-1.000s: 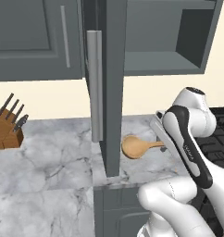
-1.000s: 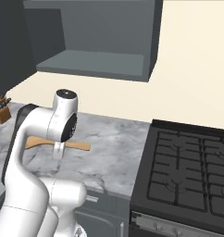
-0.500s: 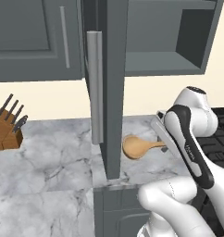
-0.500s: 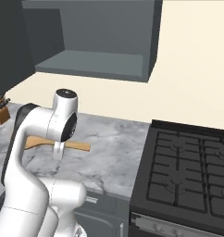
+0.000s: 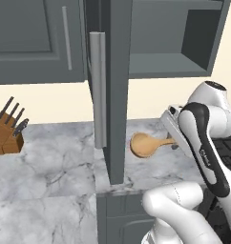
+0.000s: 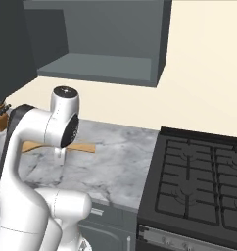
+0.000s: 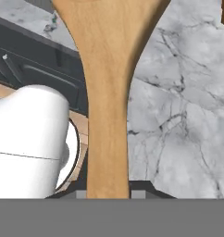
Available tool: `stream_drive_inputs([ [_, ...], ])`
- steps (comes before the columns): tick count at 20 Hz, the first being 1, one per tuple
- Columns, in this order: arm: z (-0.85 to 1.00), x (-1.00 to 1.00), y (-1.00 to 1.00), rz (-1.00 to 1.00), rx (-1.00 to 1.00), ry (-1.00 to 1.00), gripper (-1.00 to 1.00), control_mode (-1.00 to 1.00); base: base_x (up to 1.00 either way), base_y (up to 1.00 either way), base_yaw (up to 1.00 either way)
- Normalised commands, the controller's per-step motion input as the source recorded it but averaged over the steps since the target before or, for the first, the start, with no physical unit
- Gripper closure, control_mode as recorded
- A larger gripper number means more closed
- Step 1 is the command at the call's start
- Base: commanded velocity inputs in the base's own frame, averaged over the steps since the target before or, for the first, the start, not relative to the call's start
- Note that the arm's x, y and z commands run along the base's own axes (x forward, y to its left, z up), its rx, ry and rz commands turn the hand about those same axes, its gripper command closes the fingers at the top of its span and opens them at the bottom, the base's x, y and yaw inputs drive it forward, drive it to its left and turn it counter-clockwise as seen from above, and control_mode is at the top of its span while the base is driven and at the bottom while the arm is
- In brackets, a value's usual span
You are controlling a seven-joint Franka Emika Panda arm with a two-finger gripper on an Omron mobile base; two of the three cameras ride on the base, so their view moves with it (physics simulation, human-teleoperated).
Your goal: Organize the utensils by type. Pick up the wooden spoons from the counter and place them in the open cabinet. Then pick up the metallic utensils from the counter and place them in the open drawer.
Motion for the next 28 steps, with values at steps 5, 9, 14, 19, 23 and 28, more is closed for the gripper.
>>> stream_drive_inputs([
  [5,0.62,-0.1,-0.11,0.0,0.0,-0.18,1.0,-1.0,0.0,0.0,0.0],
  [9,0.74,-0.19,-0.06,0.0,0.0,-0.25,1.0,-1.0,0.0,0.0,0.0],
  [14,0.74,-0.01,-0.16,0.0,0.0,-0.27,1.0,-1.0,0.0,0.0,0.0],
  [19,0.64,0.45,-0.03,-0.01,0.0,-0.31,1.0,-1.0,0.0,0.0,0.0],
  [23,0.65,0.54,0.0,-0.04,0.0,-0.34,1.0,-1.0,0.0,0.0,0.0],
  [28,0.54,0.63,0.0,-0.03,0.0,-0.46,1.0,-1.0,0.0,0.0,0.0],
])
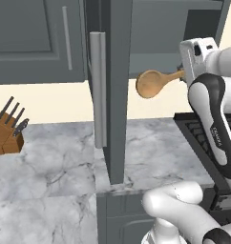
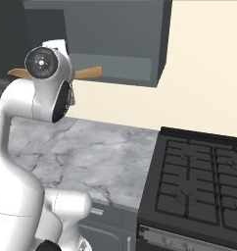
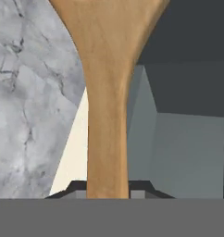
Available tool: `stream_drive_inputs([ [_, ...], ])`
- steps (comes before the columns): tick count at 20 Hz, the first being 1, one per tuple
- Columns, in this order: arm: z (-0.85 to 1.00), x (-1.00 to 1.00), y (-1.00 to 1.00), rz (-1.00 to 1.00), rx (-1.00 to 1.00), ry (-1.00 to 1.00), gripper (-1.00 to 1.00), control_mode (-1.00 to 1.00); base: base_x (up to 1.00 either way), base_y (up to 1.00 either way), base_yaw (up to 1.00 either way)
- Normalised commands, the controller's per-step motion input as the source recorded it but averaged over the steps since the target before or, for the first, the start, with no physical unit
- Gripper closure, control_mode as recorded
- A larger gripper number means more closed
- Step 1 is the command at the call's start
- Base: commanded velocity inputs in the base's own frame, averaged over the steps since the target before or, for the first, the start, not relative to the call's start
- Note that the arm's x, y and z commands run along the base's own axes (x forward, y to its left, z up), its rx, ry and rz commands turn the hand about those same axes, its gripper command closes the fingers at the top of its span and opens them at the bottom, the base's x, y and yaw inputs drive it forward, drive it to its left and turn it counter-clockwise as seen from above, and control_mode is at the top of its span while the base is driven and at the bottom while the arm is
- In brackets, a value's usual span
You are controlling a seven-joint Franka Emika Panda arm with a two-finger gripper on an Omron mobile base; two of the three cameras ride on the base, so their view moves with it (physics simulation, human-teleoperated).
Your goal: Organize the utensils by type. Pick up the wooden spoons from the counter and place them in the open cabinet. Then pick up the metallic utensils from the counter and place them in the open drawer.
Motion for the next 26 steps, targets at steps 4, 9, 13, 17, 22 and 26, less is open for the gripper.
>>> stream_drive_inputs([
  [4,0.28,0.66,-0.01,-0.01,0.0,-0.34,1.0,-1.0,0.0,0.0,0.0],
  [9,0.24,0.75,-0.03,0.0,-0.03,0.0,1.0,-1.0,0.0,0.0,0.0],
  [13,0.16,0.87,0.0,0.0,0.0,0.2,1.0,-1.0,0.0,0.0,0.0],
  [17,0.13,0.82,-0.01,0.0,0.0,0.18,1.0,-1.0,0.0,0.0,0.0],
  [22,0.01,0.73,0.0,0.0,0.0,0.01,1.0,-1.0,0.0,0.0,0.0],
  [26,-0.06,0.78,0.0,0.0,0.0,0.01,1.0,-1.0,0.0,0.0,0.0],
])
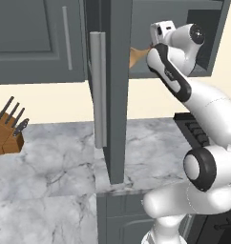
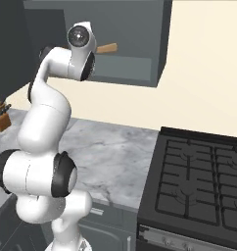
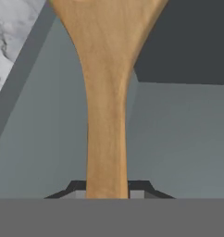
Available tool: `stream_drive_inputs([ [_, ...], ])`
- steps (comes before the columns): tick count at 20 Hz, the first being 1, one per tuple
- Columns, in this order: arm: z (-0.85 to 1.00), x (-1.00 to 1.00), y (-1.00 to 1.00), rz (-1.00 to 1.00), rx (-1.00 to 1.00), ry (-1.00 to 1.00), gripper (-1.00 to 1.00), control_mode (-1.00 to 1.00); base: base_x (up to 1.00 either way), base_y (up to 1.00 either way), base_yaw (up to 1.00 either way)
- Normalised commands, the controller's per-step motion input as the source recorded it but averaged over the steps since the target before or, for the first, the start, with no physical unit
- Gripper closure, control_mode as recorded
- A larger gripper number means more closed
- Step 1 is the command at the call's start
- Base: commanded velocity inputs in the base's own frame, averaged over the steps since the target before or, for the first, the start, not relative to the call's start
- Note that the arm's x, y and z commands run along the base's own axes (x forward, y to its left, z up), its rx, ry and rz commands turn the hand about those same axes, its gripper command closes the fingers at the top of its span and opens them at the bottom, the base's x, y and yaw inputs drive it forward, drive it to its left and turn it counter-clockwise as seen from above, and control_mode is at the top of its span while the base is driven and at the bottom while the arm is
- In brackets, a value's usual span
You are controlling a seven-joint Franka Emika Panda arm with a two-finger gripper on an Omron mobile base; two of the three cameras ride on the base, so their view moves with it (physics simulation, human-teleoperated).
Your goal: Organize the utensils by type. Pick up the wooden spoons from the counter and place them in the open cabinet. Then pick up the metallic utensils from the counter and place them in the open drawer.
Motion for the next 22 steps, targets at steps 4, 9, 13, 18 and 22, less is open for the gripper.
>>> stream_drive_inputs([
  [4,-0.2,0.73,0.0,0.0,0.02,0.0,1.0,-1.0,0.0,0.0,0.0],
  [9,-0.23,0.76,0.0,0.0,0.11,0.07,1.0,-1.0,0.0,0.0,0.0],
  [13,-0.28,0.63,0.0,0.0,0.13,0.0,1.0,-1.0,0.0,0.0,0.0],
  [18,-0.24,0.62,0.01,0.04,0.05,0.0,1.0,-1.0,0.0,0.0,0.0],
  [22,-0.43,0.48,0.13,0.07,0.0,0.0,-1.0,-1.0,0.0,0.0,0.0],
])
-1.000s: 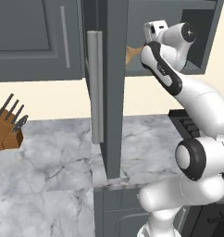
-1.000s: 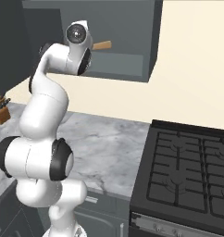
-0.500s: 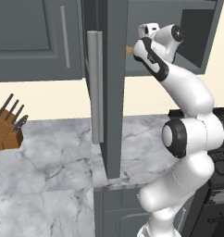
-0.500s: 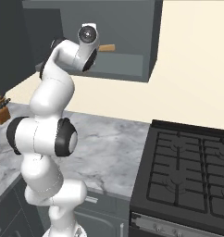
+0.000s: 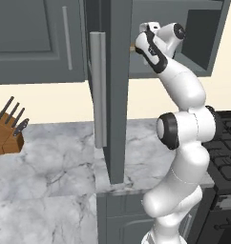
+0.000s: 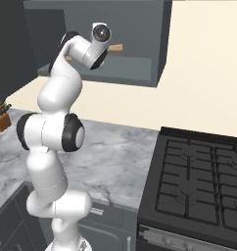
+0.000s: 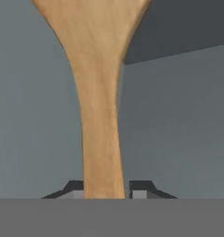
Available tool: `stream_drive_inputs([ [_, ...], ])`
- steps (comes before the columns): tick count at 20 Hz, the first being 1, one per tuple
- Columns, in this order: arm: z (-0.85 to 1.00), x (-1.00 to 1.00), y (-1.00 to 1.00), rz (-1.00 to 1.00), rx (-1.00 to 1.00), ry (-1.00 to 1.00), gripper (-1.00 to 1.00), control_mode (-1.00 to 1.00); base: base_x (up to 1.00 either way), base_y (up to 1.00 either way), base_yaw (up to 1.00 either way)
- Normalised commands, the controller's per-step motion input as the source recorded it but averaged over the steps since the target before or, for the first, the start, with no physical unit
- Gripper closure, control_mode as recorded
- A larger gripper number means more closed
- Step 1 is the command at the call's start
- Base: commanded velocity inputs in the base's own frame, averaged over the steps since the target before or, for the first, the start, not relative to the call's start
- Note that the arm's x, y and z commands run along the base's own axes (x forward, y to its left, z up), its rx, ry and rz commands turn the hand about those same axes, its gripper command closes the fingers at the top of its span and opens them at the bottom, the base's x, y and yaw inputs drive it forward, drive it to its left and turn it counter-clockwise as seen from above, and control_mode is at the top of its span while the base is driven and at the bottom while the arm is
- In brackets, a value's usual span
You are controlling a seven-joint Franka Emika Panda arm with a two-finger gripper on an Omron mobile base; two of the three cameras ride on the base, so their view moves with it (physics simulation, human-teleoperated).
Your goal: Organize the utensils by type. Pick up the wooden spoons from the counter and place them in the open cabinet. Then pick up the metallic utensils from the counter and place them in the open drawer.
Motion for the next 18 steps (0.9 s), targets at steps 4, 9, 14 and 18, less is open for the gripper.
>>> stream_drive_inputs([
  [4,-0.36,0.1,0.0,0.07,0.0,0.0,-1.0,-1.0,0.0,0.0,0.0],
  [9,-0.36,-0.03,-0.02,0.08,0.0,0.0,-1.0,-1.0,0.0,0.0,0.0],
  [14,-0.26,-0.27,-0.1,0.13,0.0,0.0,-1.0,-1.0,0.0,0.0,0.0],
  [18,-0.4,0.07,-0.05,0.02,0.0,0.02,-1.0,-1.0,0.0,0.0,0.0],
])
